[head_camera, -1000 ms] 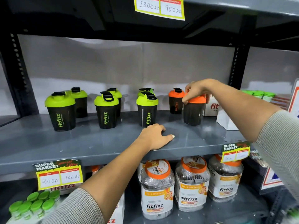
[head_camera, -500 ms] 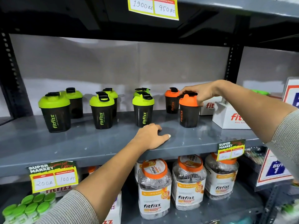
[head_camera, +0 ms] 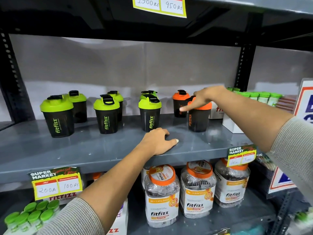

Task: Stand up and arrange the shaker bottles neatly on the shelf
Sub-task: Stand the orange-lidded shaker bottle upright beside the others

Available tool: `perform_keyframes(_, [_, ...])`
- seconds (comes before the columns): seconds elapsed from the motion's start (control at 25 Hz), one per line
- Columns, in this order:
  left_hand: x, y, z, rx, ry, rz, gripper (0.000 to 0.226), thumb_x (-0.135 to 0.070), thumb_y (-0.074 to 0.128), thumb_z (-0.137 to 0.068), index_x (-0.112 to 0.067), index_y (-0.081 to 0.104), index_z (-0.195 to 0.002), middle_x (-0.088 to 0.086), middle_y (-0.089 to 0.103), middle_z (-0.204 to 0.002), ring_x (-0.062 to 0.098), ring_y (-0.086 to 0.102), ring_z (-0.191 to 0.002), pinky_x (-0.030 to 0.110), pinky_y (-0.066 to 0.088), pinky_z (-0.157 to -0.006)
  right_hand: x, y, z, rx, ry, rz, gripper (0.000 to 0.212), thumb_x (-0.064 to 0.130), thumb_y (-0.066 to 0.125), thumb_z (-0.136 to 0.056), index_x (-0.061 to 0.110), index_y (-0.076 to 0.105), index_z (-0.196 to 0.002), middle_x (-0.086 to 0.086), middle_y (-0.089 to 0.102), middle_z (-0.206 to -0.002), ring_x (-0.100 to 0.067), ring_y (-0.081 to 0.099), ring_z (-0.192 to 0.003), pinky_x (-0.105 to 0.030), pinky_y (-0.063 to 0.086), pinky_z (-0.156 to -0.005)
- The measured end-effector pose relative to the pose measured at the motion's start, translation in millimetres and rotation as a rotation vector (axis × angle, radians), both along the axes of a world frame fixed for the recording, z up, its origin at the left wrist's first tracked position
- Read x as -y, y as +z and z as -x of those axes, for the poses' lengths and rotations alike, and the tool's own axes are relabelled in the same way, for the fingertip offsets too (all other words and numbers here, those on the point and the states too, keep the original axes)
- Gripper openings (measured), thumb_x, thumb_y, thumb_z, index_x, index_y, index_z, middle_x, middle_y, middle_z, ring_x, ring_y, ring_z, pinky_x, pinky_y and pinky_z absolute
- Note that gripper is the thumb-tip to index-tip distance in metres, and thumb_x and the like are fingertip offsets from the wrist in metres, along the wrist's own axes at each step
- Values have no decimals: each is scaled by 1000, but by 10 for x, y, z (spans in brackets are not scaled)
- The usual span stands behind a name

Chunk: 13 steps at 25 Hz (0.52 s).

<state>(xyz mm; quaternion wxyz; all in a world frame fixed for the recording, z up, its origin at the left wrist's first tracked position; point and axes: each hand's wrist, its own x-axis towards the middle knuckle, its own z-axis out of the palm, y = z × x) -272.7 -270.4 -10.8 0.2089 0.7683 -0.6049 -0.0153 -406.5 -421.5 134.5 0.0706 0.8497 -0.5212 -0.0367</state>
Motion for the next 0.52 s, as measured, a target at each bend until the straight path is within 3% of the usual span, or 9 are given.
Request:
perform_keyframes(0.12, [-3, -6, 7, -4, -7, 14, 64, -58, 52, -88, -15, 54, -136, 6, 54, -140, 25, 50, -127, 41, 42, -105, 42, -87, -27, 47, 42, 94, 114, 88, 59, -59, 24, 34, -150, -8, 40, -153, -35, 59, -113, -38, 53, -86])
perform_keyframes(0.2, [-8, -8, 2, -6, -8, 25, 64, -57, 53, -88, -15, 55, -136, 6, 54, -140, 25, 50, -127, 40, 42, -104, 156, -50, 18, 151, 138, -7, 104, 65, 77, -59, 28, 38, -147, -8, 40, -148, -35, 59, -110, -32, 57, -64])
perform_keyframes(0.28, [-9, -8, -7, -5, -6, 35, 64, -57, 53, -88, -14, 55, -135, 6, 54, -139, 26, 50, -127, 40, 42, -104, 243, -23, 92, 278, 214, -112, 85, 39, 84, -65, 32, 45, -141, -5, 40, -140, -31, 53, -111, -30, 56, -54])
perform_keyframes(0.44, [-17, -3, 0, -9, -14, 43, 64, -57, 54, -88, -14, 55, -135, 6, 55, -139, 26, 51, -127, 41, 42, -105, 320, -59, 171, 348, 345, -165, 62, 16, 82, -69, 41, 59, -121, -7, 40, -126, -29, 51, -107, -45, 59, -78])
perform_keyframes(0.52, [-14, -4, 3, -18, -16, 37, 65, -58, 54, -87, -14, 55, -135, 6, 54, -140, 26, 51, -127, 41, 42, -105, 334, -91, 185, 327, 378, -159, 63, 13, 79, -71, 42, 58, -123, -6, 39, -127, -27, 48, -109, -40, 54, -85])
